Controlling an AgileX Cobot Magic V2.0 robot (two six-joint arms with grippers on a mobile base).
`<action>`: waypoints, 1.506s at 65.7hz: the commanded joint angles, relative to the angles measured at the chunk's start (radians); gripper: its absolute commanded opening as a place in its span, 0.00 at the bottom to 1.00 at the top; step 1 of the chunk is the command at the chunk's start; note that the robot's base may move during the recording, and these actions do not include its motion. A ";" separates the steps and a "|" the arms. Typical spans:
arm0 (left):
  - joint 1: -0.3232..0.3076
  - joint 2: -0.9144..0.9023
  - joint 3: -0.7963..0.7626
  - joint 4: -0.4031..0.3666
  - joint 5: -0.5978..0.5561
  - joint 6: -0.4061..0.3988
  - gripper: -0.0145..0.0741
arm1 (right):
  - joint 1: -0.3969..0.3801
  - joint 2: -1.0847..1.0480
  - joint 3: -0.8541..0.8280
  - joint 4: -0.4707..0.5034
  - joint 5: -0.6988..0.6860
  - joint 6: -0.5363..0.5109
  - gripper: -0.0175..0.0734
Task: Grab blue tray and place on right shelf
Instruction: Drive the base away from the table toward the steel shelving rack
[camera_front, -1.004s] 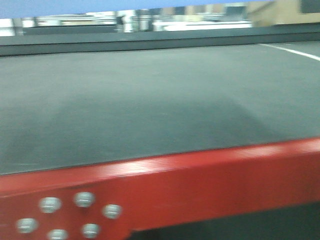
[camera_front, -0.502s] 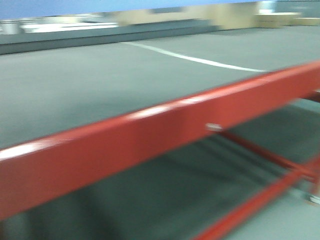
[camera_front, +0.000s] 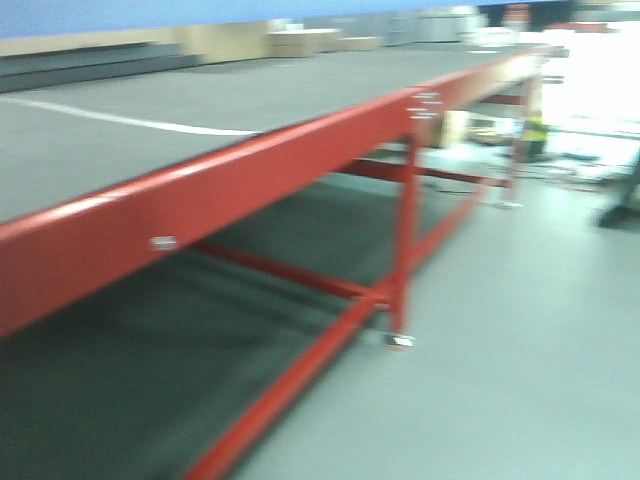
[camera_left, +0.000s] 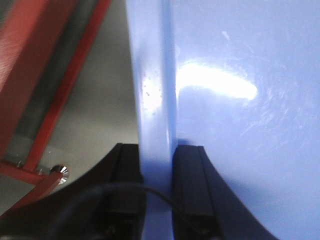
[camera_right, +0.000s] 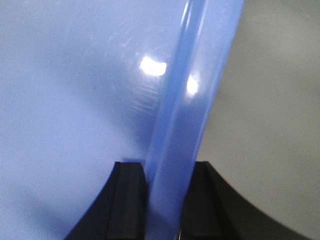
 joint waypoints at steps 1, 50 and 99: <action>-0.015 -0.034 -0.022 0.015 0.091 0.031 0.11 | 0.009 -0.031 -0.026 -0.012 -0.059 -0.037 0.25; -0.015 -0.034 -0.022 0.015 0.091 0.031 0.11 | 0.009 -0.031 -0.026 -0.012 -0.059 -0.037 0.25; -0.015 -0.034 -0.022 0.015 0.091 0.031 0.11 | 0.009 -0.031 -0.026 -0.012 -0.059 -0.037 0.25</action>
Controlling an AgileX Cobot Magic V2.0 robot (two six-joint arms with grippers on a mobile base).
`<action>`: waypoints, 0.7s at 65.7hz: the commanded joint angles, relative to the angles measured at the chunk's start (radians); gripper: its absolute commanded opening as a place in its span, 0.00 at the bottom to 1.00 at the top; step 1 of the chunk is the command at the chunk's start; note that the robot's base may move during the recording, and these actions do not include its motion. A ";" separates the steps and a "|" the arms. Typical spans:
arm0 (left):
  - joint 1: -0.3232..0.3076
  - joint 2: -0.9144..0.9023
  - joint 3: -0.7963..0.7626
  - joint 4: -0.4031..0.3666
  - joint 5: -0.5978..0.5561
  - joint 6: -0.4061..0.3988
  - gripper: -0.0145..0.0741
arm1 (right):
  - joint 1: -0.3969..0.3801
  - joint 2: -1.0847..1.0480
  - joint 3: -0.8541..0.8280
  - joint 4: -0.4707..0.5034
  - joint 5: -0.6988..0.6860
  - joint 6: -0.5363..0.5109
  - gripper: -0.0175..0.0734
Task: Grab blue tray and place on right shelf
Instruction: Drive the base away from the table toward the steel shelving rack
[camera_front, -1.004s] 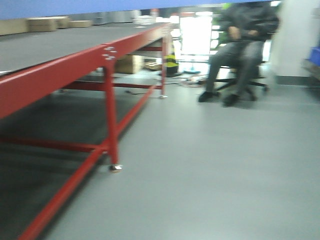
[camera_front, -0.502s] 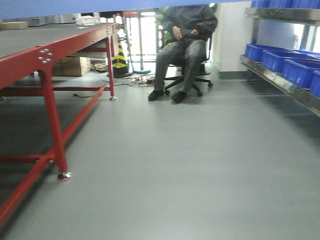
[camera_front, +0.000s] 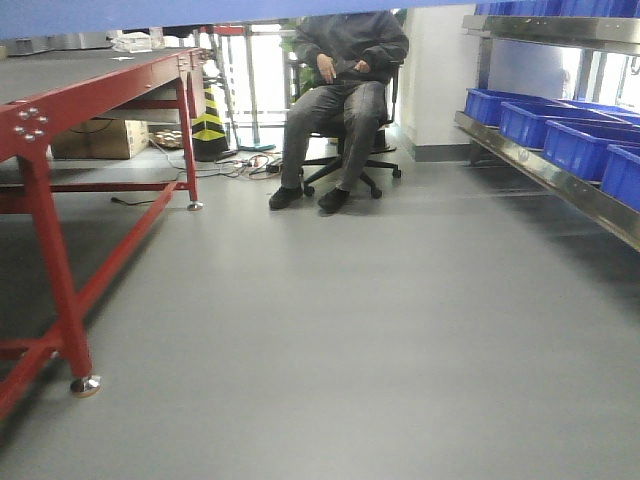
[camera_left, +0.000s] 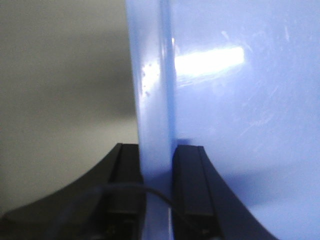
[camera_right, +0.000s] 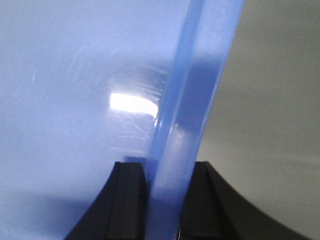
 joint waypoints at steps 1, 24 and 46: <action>-0.012 -0.034 -0.022 0.015 0.087 0.031 0.11 | 0.009 -0.028 -0.026 -0.012 -0.065 -0.037 0.25; -0.012 -0.034 -0.022 0.015 0.087 0.031 0.11 | 0.009 -0.028 -0.026 -0.012 -0.065 -0.037 0.25; -0.012 -0.034 -0.022 -0.008 0.087 0.031 0.11 | 0.009 -0.028 -0.026 -0.012 -0.065 -0.037 0.25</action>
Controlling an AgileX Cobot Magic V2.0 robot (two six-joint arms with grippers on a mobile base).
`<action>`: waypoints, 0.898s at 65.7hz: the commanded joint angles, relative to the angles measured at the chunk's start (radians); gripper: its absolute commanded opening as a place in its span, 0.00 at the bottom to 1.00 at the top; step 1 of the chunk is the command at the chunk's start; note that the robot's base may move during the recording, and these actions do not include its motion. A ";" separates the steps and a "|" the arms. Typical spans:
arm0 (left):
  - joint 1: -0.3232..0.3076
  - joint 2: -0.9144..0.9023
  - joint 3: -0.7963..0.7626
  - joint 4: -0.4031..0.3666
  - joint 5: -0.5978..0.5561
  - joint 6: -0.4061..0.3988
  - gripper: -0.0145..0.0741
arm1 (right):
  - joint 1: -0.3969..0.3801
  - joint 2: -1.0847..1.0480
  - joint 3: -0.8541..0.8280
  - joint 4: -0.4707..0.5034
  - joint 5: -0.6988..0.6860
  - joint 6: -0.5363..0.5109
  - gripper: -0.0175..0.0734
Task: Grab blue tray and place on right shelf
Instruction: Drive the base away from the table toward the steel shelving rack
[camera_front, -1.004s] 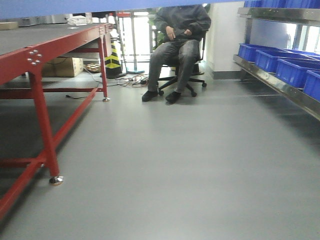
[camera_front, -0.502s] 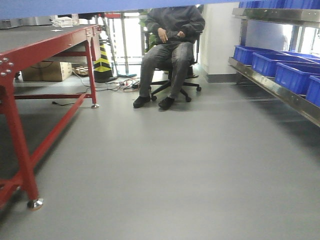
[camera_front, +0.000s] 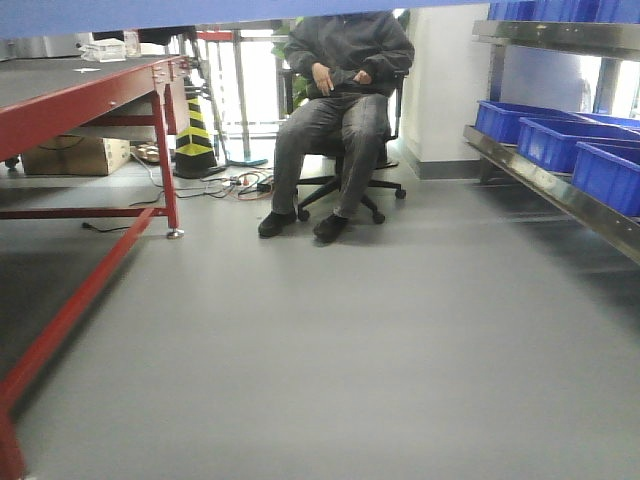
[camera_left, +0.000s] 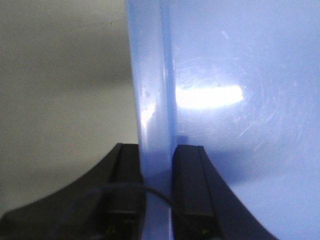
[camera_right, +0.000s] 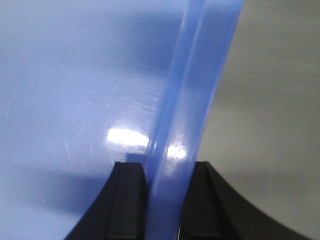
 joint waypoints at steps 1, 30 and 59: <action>-0.012 -0.032 -0.022 -0.003 0.087 0.031 0.11 | 0.009 -0.028 -0.026 -0.010 -0.065 -0.037 0.25; -0.012 -0.032 -0.022 -0.005 0.087 0.031 0.11 | 0.009 -0.028 -0.026 -0.010 -0.067 -0.037 0.25; -0.012 -0.032 -0.022 -0.008 0.087 0.031 0.11 | 0.009 -0.028 -0.026 -0.010 -0.072 -0.037 0.25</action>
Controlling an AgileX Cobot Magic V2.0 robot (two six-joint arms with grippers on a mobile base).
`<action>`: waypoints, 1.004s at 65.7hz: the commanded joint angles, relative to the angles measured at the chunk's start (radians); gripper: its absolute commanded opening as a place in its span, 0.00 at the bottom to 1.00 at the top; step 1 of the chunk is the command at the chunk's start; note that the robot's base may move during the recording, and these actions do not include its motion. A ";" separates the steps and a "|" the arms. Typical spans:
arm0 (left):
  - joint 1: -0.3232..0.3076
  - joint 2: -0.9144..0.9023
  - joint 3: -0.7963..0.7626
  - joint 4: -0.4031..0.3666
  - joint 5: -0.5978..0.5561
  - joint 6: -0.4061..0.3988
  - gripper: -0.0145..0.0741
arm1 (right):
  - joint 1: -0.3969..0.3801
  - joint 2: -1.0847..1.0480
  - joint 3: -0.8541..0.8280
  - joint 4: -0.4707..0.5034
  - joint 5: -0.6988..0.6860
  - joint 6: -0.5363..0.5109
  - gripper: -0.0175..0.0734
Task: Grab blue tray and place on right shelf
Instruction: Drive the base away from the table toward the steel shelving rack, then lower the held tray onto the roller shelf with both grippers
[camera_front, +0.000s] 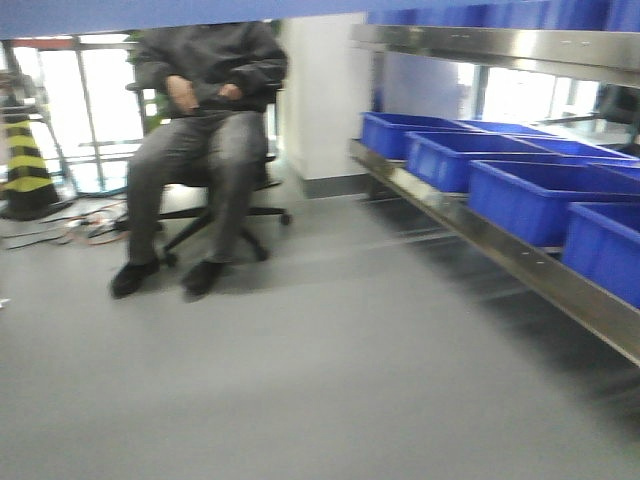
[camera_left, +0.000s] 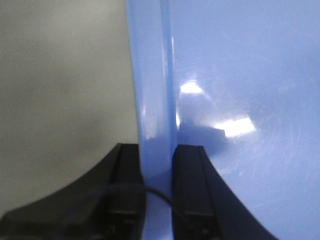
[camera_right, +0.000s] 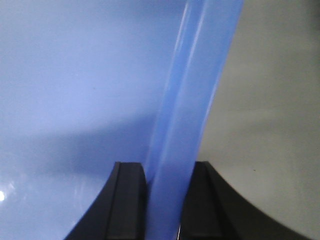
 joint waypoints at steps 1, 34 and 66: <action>-0.012 -0.032 -0.022 -0.008 0.085 0.031 0.11 | 0.009 -0.028 -0.026 -0.009 -0.068 -0.037 0.25; -0.012 -0.032 -0.022 -0.008 0.085 0.031 0.11 | 0.009 -0.028 -0.026 -0.008 -0.067 -0.037 0.25; -0.012 -0.032 -0.022 -0.022 0.085 0.031 0.11 | 0.009 -0.028 -0.026 -0.008 -0.068 -0.037 0.25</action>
